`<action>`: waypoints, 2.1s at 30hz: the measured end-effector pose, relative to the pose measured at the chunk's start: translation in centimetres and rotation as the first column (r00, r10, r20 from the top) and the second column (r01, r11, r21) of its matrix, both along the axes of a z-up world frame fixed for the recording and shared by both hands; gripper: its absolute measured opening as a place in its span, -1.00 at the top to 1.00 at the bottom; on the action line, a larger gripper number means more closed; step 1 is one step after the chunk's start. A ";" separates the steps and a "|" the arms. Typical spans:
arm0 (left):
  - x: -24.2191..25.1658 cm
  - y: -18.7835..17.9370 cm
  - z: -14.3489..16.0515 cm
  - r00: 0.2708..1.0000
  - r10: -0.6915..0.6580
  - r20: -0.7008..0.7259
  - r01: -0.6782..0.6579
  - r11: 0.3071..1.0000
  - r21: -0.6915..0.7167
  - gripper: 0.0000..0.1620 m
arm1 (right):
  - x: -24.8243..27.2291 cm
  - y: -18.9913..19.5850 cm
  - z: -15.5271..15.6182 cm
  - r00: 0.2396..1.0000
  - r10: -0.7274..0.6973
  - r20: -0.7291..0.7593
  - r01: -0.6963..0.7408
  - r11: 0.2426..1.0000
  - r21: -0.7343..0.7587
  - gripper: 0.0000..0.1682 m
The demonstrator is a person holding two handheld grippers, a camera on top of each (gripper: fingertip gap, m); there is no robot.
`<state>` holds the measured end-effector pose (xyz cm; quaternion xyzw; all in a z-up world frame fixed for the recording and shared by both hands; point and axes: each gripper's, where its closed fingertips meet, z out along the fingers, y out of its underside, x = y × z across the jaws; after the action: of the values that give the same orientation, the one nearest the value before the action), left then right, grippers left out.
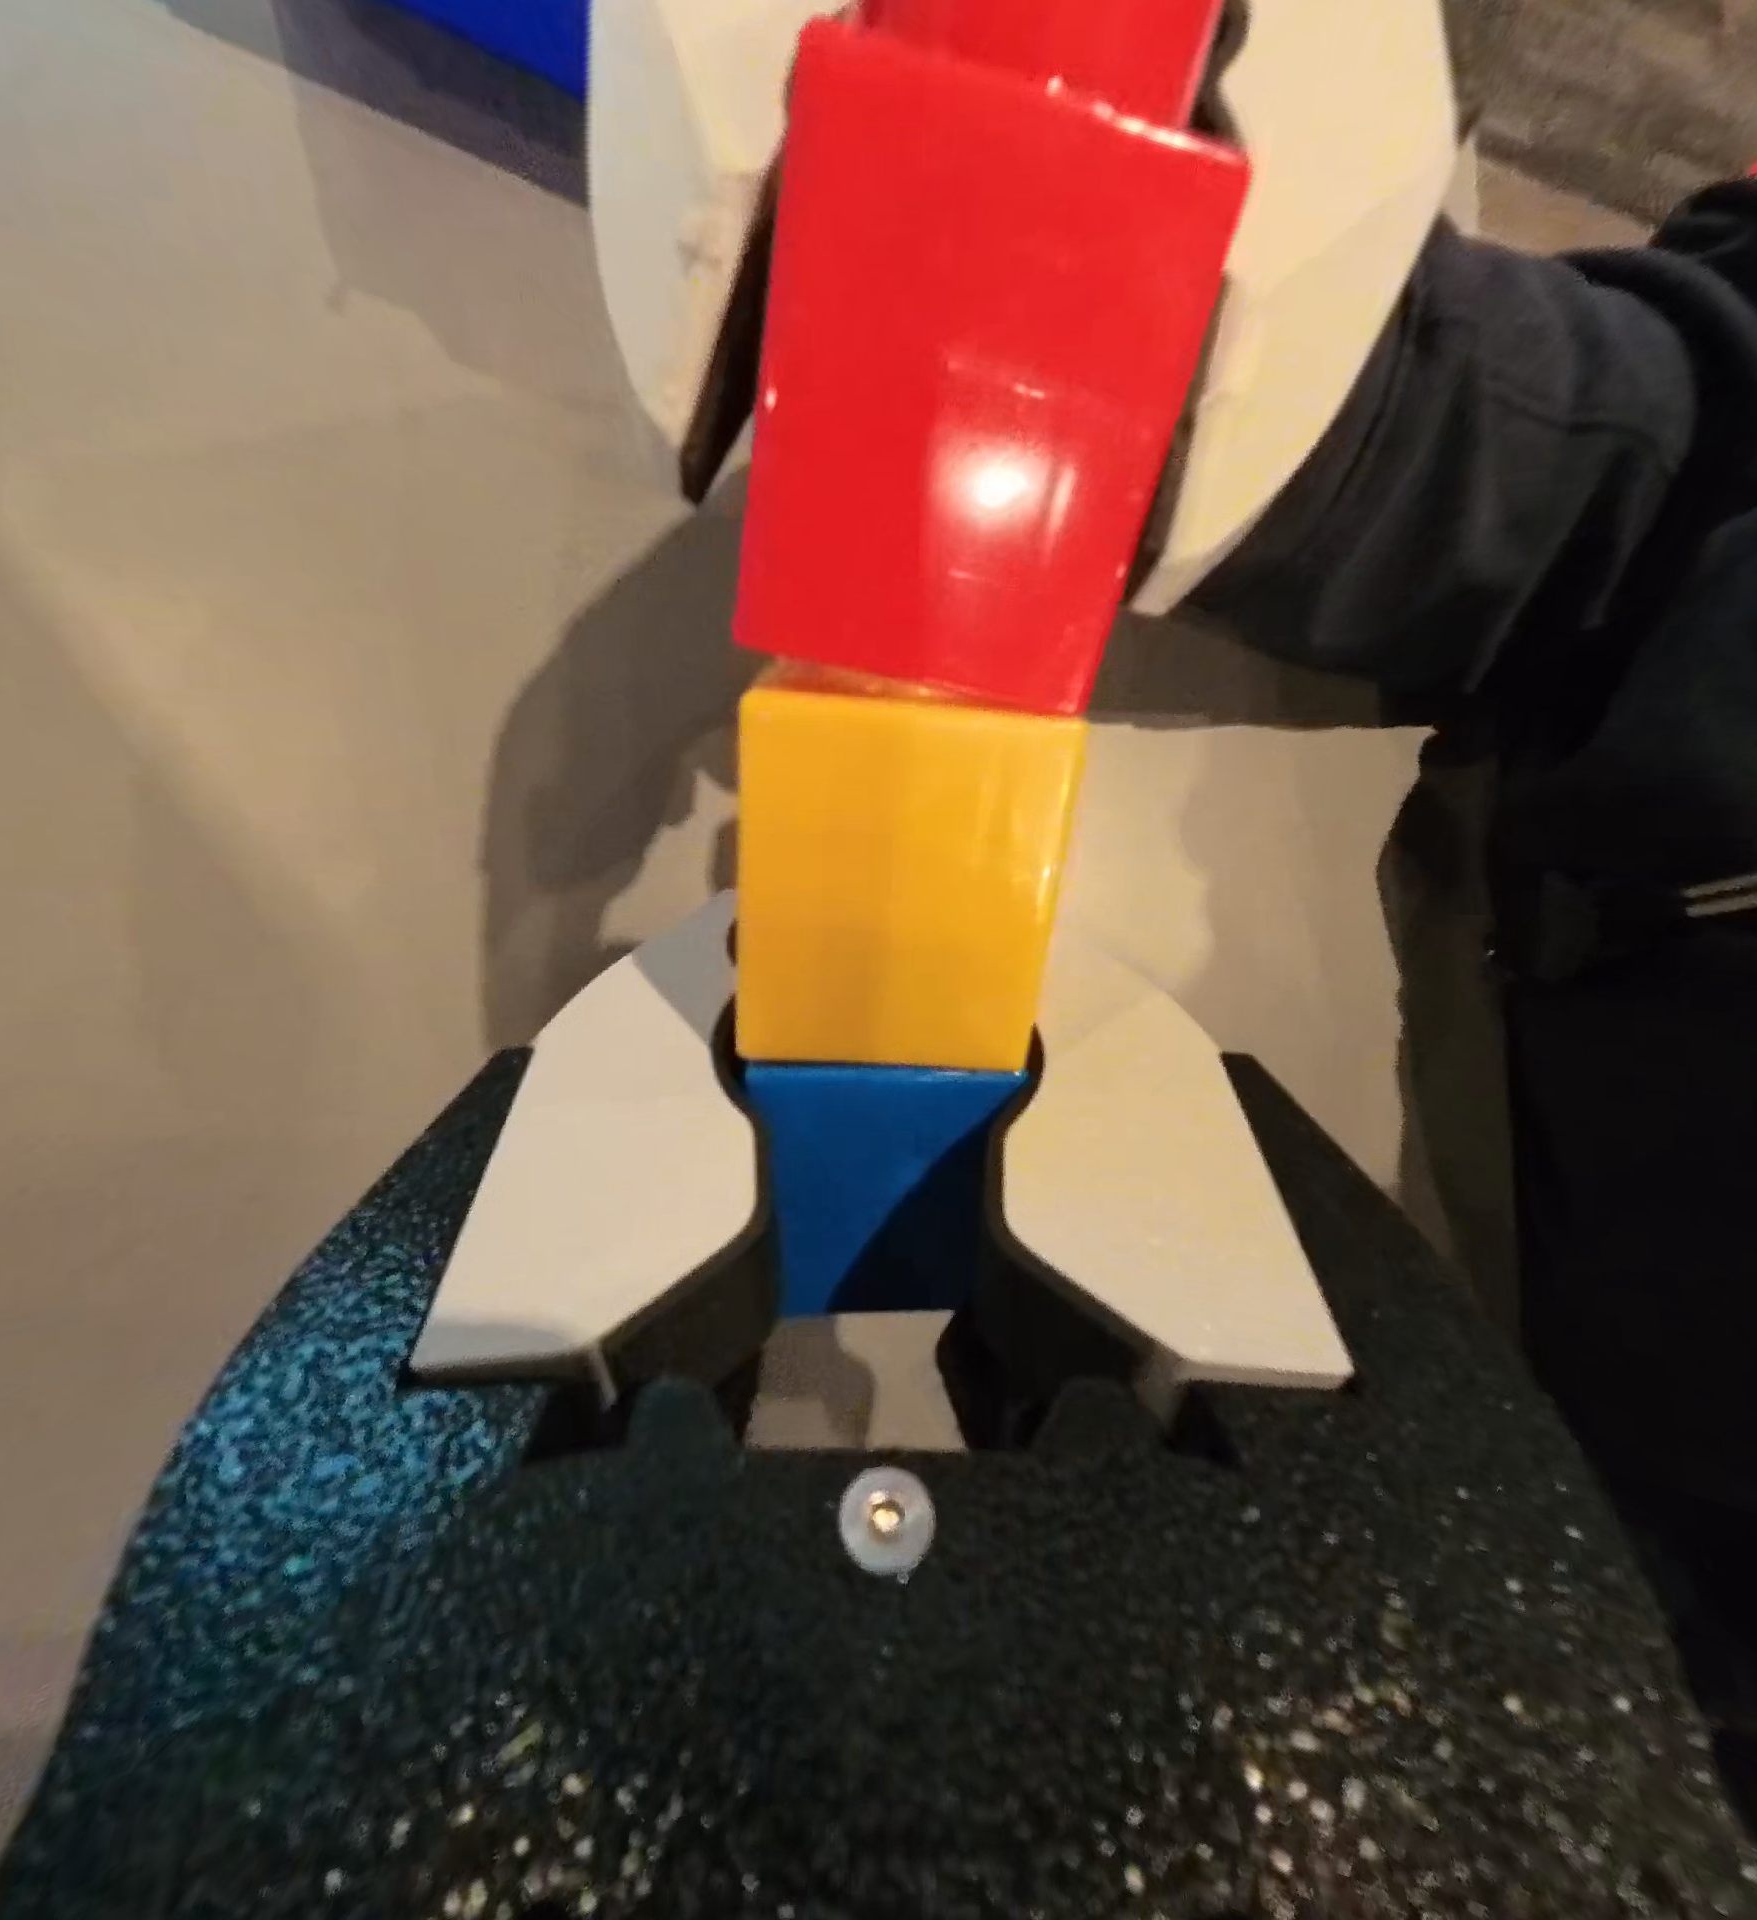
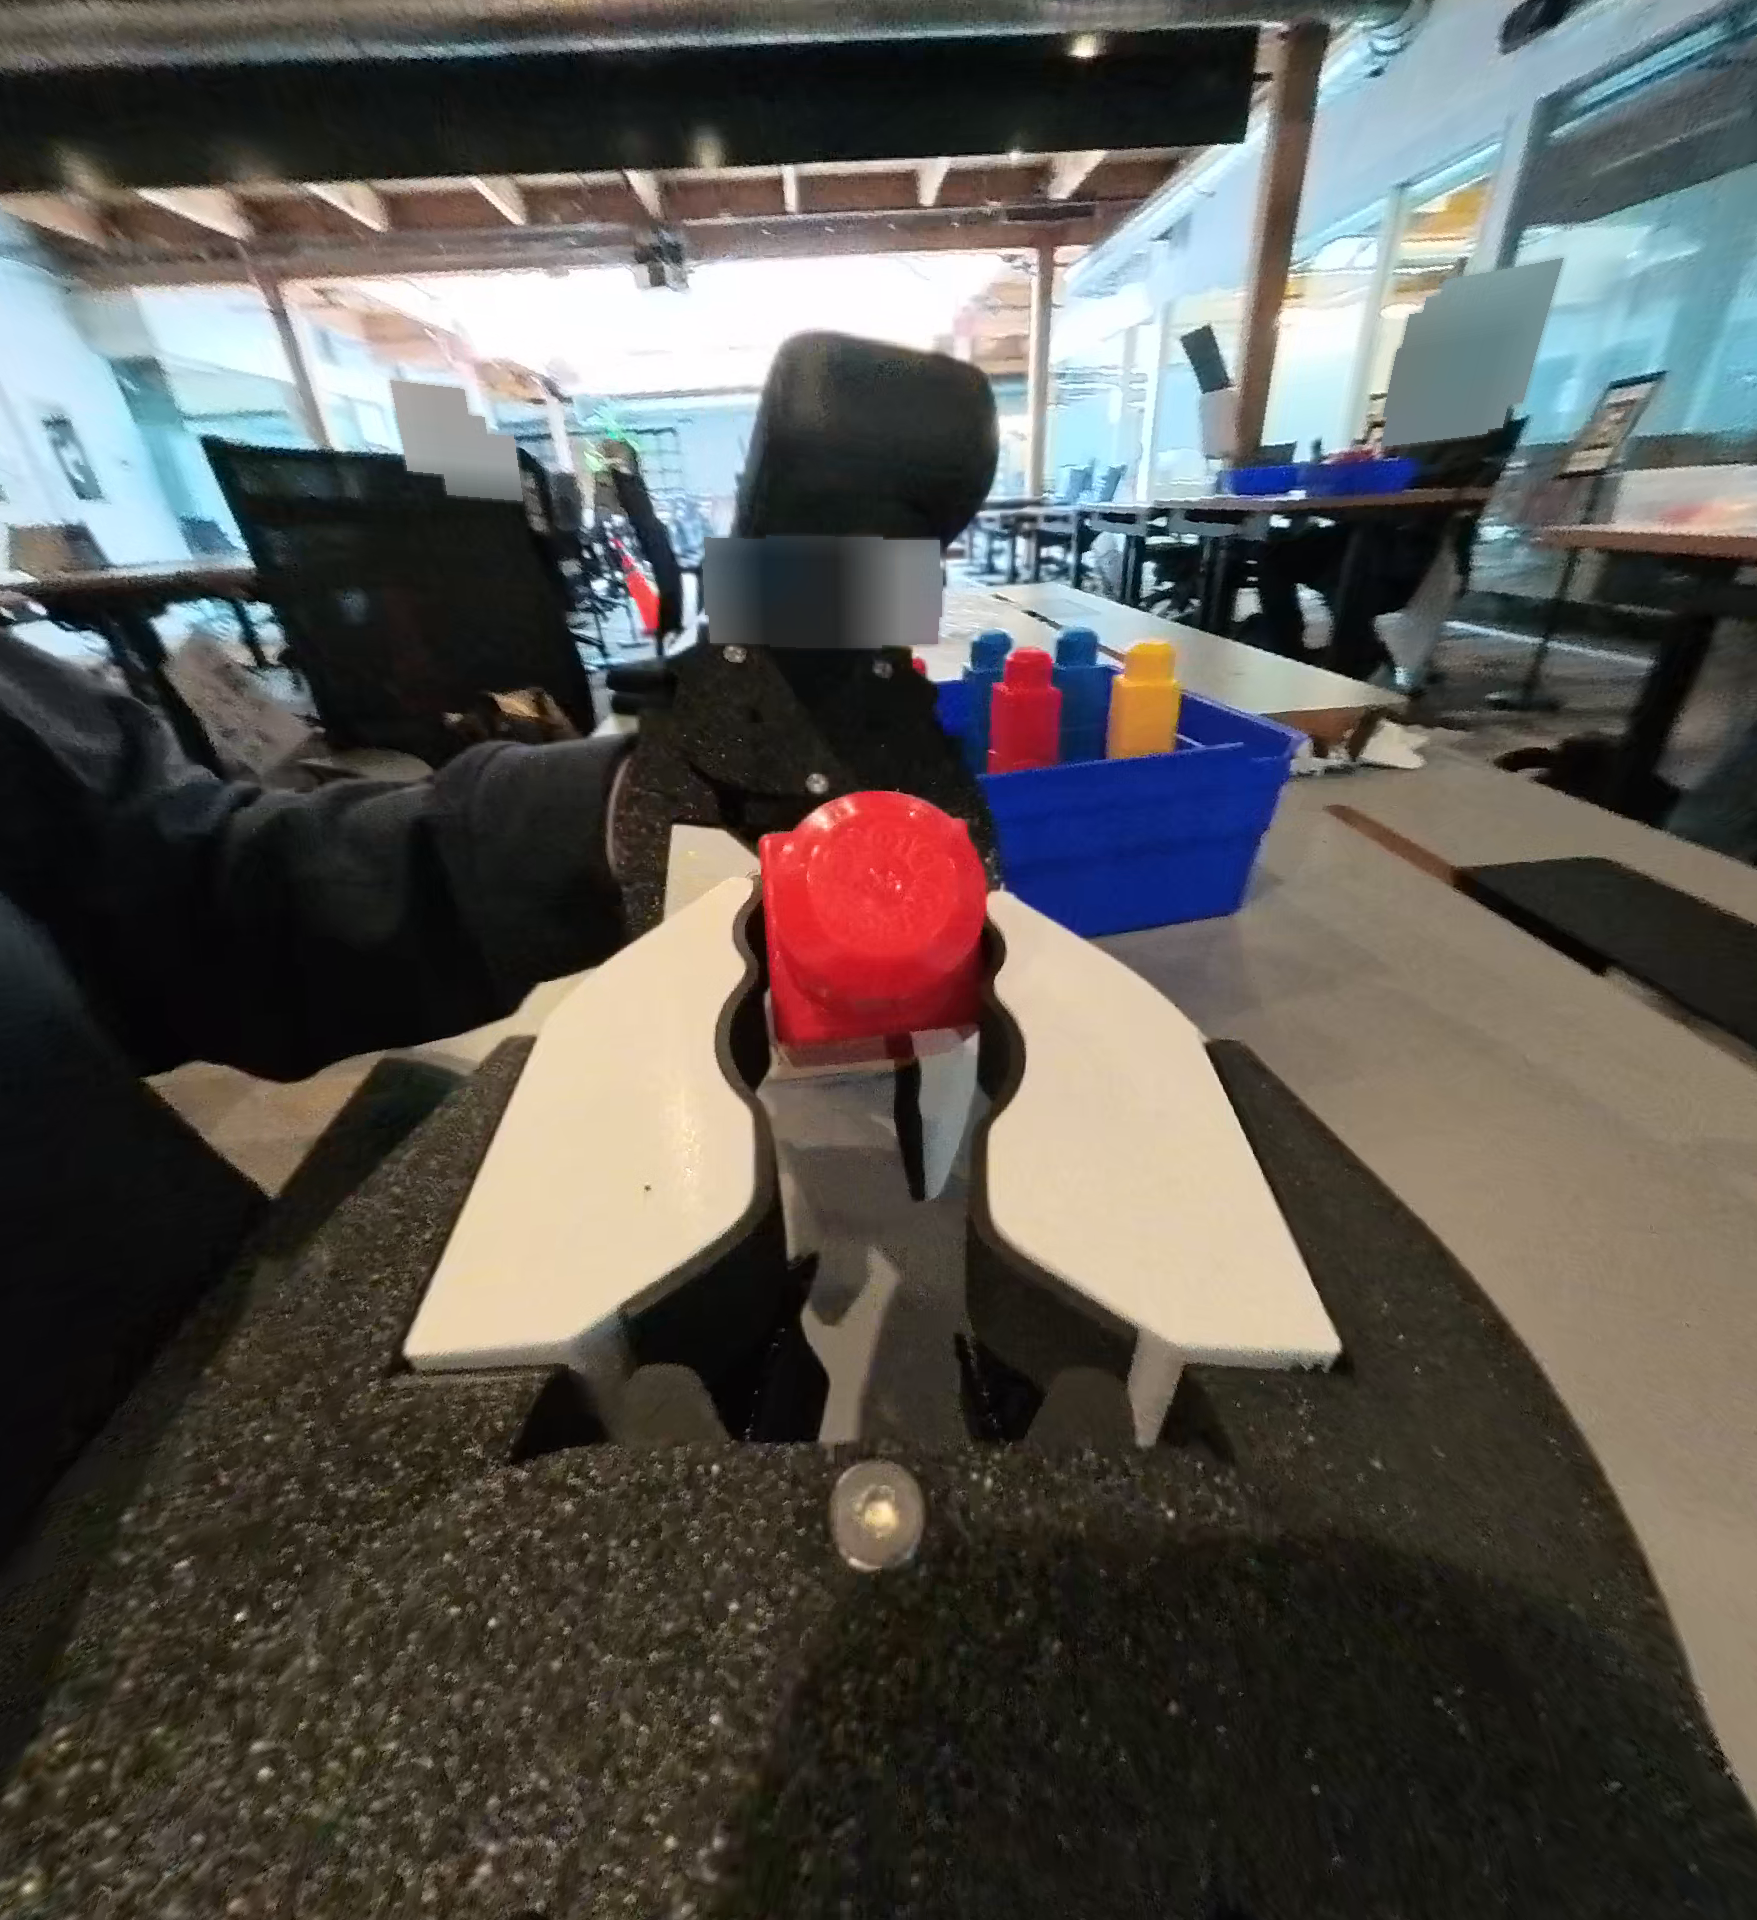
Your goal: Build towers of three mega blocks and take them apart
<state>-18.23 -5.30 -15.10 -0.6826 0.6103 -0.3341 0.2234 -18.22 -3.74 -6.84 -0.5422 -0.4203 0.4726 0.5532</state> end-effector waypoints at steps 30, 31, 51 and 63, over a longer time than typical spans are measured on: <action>-0.6 12.3 3.5 0.597 0.448 0.665 -0.696 0.702 0.152 0.48 | 8.7 7.8 -0.4 0.687 -0.724 -0.063 0.726 0.678 0.118 0.56; -0.4 12.1 3.3 0.607 0.440 0.662 -0.685 0.711 0.155 0.48 | 8.6 7.9 -0.6 0.679 -0.733 -0.051 0.732 0.669 0.129 0.56; 0.2 11.5 2.8 0.617 0.414 0.669 -0.639 0.760 0.119 0.48 | 9.2 7.7 0.4 0.581 -0.814 -0.009 0.801 0.569 0.188 0.56; 0.9 11.0 2.6 0.643 0.384 0.662 -0.606 0.785 0.133 0.48 | 33.8 -0.7 -6.9 0.041 -0.471 0.881 0.985 0.169 0.045 0.56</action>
<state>-17.32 5.67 -12.46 -0.6319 0.3402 -0.3458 0.6045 15.58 -4.41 -13.73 -0.9542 -0.0425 -0.0910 0.2817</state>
